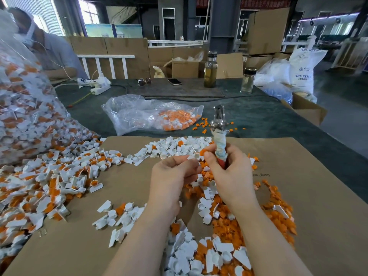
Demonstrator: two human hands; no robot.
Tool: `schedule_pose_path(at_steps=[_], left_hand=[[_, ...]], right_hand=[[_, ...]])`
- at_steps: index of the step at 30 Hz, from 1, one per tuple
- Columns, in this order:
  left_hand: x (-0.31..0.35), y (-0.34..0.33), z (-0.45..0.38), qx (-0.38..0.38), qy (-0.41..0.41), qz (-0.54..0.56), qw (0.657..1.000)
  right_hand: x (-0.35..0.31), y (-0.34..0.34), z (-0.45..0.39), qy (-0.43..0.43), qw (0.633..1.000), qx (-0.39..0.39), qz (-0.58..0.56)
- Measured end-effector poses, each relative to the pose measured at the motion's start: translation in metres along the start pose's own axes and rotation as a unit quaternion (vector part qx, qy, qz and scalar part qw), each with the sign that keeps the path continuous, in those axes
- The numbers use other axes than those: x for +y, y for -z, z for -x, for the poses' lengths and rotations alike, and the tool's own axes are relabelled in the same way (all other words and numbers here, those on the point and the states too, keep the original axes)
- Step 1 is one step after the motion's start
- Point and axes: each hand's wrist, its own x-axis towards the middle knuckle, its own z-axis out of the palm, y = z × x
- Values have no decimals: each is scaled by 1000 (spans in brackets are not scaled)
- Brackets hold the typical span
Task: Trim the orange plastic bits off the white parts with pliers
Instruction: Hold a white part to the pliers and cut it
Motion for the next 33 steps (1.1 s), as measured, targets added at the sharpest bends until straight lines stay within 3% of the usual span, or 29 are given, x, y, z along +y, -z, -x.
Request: schedule_pose_path(at_steps=[13, 24, 33], left_hand=[[4, -5, 8, 3, -29, 39, 999], [3, -7, 9, 39, -111, -75, 990], [4, -9, 11, 35, -127, -69, 989]], right_hand=[[5, -5, 2, 32, 994, 20, 105], [3, -5, 5, 36, 992, 27, 122], [3, -6, 5, 53, 989, 37, 134]])
